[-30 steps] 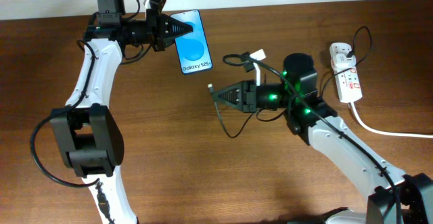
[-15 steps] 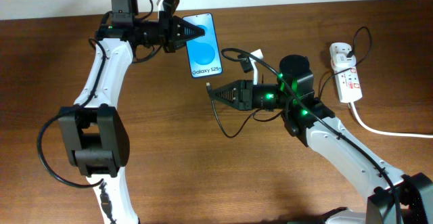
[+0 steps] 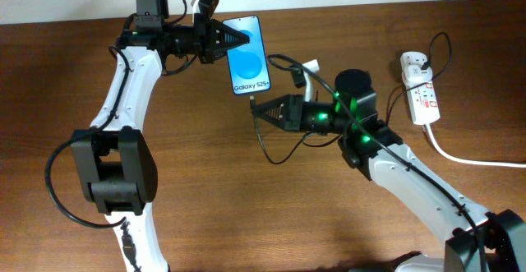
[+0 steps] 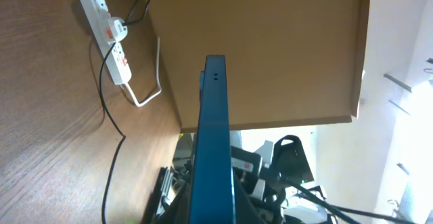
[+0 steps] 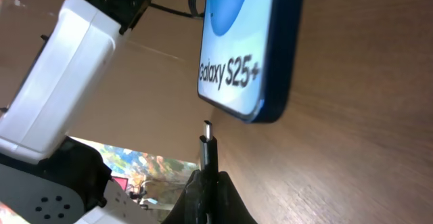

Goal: Plug charger to phone and switch on socket
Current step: 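Raise the held plug under the phone's bottom port, then push the plug upward into the phone's bottom port with the right gripper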

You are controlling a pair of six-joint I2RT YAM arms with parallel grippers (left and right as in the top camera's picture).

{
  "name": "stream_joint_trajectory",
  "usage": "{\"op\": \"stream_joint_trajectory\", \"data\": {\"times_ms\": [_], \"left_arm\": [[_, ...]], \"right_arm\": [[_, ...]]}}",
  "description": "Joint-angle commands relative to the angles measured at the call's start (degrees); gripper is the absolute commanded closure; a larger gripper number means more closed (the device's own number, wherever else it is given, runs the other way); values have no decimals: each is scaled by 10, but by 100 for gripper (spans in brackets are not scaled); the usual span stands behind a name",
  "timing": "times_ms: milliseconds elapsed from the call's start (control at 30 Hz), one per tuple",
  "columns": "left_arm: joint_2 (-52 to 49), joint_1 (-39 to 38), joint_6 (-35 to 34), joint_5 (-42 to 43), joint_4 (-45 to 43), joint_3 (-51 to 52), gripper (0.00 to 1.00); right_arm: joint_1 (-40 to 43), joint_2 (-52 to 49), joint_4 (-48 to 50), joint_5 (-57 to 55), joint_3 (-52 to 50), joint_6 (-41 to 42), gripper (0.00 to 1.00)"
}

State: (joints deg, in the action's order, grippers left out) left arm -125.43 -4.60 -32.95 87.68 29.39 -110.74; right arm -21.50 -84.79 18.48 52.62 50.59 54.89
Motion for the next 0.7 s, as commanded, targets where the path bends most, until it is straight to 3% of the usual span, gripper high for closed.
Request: {"op": "stream_joint_trajectory", "data": {"times_ms": [0,667], "left_arm": [[2,2,9,24,-2,-6,100],[2,2,10,24,-2,-6,100]], "right_arm": [[-7,12,3,-23,-3,0,96],[-6,12,4,-47,-3,1,96]]}}
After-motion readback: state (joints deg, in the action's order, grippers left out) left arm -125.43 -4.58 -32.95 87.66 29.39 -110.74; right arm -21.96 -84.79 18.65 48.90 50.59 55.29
